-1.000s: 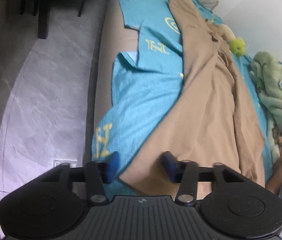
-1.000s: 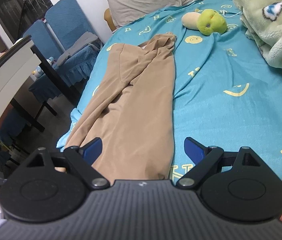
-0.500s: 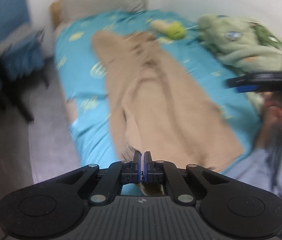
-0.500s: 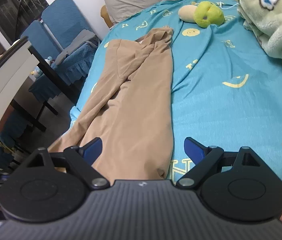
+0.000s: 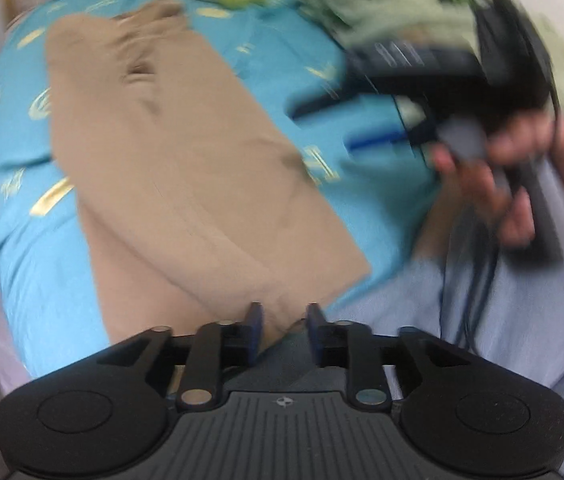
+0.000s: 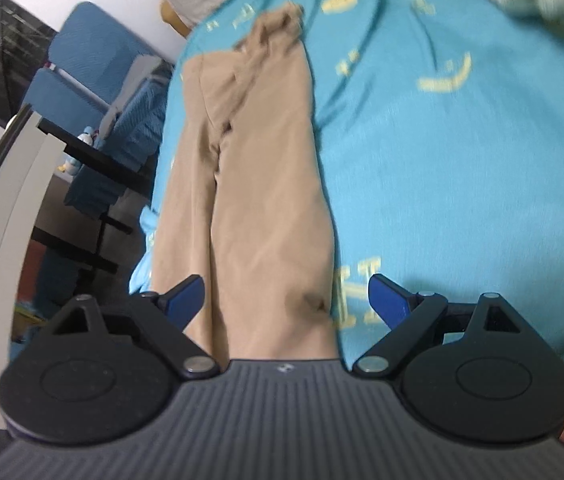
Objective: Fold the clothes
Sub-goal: 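Grasp the folded shirt end with the left gripper, tug it straight, release, then grasp the folded shirt end with the right gripper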
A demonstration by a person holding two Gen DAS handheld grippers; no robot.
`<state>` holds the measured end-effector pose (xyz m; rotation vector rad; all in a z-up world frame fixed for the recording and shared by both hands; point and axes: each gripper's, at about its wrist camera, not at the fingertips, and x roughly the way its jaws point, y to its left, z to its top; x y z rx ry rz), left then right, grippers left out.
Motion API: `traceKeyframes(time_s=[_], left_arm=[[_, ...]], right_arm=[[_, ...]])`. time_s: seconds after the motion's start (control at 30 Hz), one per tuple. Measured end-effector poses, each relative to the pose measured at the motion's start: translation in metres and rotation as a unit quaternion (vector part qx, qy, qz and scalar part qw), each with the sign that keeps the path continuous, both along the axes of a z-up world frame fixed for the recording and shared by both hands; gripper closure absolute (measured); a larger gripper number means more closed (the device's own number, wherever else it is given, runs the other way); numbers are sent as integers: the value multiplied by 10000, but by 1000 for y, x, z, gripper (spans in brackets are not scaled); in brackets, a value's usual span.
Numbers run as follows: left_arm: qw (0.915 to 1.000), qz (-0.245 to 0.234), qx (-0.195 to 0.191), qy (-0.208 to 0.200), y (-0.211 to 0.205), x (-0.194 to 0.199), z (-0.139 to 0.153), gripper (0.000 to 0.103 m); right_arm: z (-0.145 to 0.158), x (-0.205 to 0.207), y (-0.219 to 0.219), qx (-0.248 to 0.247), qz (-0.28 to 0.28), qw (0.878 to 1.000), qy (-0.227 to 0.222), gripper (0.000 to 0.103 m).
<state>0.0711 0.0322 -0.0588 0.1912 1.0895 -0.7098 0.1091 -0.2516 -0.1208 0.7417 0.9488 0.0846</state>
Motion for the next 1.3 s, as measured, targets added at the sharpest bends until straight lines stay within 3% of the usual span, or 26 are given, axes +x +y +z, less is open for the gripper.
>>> traceKeyframes(time_s=[0.03, 0.1, 0.17, 0.27, 0.33, 0.47, 0.57, 0.67, 0.73, 0.77, 0.8, 0.87, 1.0, 1.13, 1.3], left_arm=[[9995, 264, -171, 47, 9, 6, 0, 41], [9948, 938, -303, 245, 26, 23, -8, 28], [9847, 1635, -392, 462, 43, 40, -18, 27], [9593, 2663, -523, 783, 69, 66, -34, 27], [9551, 2771, -404, 971, 68, 73, -43, 27], [9626, 2490, 321, 1023, 49, 72, -53, 27], [9644, 2386, 433, 1060, 44, 69, -51, 30], [9681, 2166, 424, 1187, 41, 58, -49, 50], [9703, 2028, 449, 1236, 39, 51, -47, 84], [9699, 2058, 506, 1200, 39, 48, -46, 94], [9693, 2120, 512, 1137, 40, 45, -43, 98], [9682, 2288, 251, 980, 46, 40, -31, 99], [9602, 2644, -665, 611, 64, 23, 5, 100], [9377, 2909, -1899, 70, 71, -6, 48, 100], [9191, 2864, -2686, -326, 73, -55, 93, 102]], right_arm=[[-4, 1, 0, 93, 19, 9999, 110, 13], [-10, 3, 3, 184, 83, 9993, 309, 13], [-16, 6, 6, 233, 121, 9984, 501, 13], [-24, 6, 11, 334, 159, 9967, 727, 13], [-26, 4, 16, 359, 257, 9960, 772, 13], [-29, -1, 32, 196, 364, 9950, 909, 13], [-28, -8, 52, -110, 572, 9940, 924, 11], [-28, -16, 71, -169, 868, 9913, 975, 11], [-27, -23, 85, -165, 1115, 9883, 1026, 14], [-25, -26, 92, -400, 1238, 9865, 993, 28], [-23, -29, 95, -591, 1282, 9850, 989, 55], [-20, -30, 88, -734, 1092, 9855, 1071, 95], [3, -38, 60, -303, 782, 9929, 838, 95], [51, -58, 32, 49, 541, 9984, 150, 95], [106, -93, 7, 190, 364, 9975, -574, 95]])
